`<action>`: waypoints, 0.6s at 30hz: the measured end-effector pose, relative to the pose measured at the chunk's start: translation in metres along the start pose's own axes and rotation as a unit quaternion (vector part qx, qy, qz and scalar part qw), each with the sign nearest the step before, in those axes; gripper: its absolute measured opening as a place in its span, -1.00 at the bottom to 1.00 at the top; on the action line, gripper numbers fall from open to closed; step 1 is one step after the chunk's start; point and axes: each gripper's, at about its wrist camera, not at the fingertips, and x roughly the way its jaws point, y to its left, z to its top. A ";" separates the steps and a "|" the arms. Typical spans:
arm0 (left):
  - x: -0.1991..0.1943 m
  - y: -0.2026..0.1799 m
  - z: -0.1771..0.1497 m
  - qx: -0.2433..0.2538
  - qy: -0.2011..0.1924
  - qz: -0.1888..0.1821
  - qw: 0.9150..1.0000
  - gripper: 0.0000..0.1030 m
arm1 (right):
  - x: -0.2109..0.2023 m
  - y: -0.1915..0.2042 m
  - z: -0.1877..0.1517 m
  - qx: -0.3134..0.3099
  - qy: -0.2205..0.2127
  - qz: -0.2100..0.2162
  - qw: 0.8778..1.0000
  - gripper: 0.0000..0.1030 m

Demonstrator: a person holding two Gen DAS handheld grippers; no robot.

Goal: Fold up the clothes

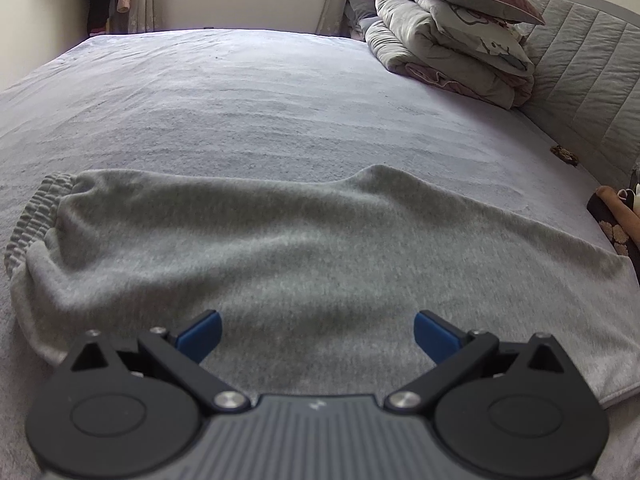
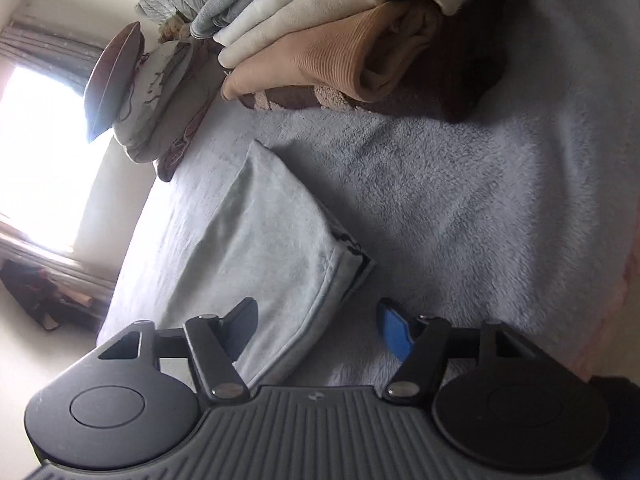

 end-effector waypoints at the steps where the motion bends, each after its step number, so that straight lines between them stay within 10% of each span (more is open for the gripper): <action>1: -0.001 0.000 -0.001 0.000 0.000 0.000 1.000 0.99 | 0.003 0.002 -0.001 -0.002 -0.007 -0.001 1.000 0.33; 7: -0.004 0.002 -0.001 -0.006 -0.002 -0.001 1.000 0.99 | 0.021 0.019 -0.007 -0.036 -0.046 -0.031 0.998 0.11; 9: -0.006 0.005 -0.001 -0.012 -0.003 -0.002 1.000 0.99 | 0.022 0.020 -0.007 -0.036 -0.057 -0.045 0.997 -0.48; 13: -0.010 0.013 0.001 -0.030 -0.003 -0.005 1.000 0.99 | 0.018 0.032 -0.010 -0.071 -0.087 -0.041 0.993 -0.59; 18: -0.011 0.018 0.002 -0.041 -0.003 -0.004 0.999 0.99 | 0.010 0.089 -0.038 -0.267 -0.158 -0.064 0.949 -0.62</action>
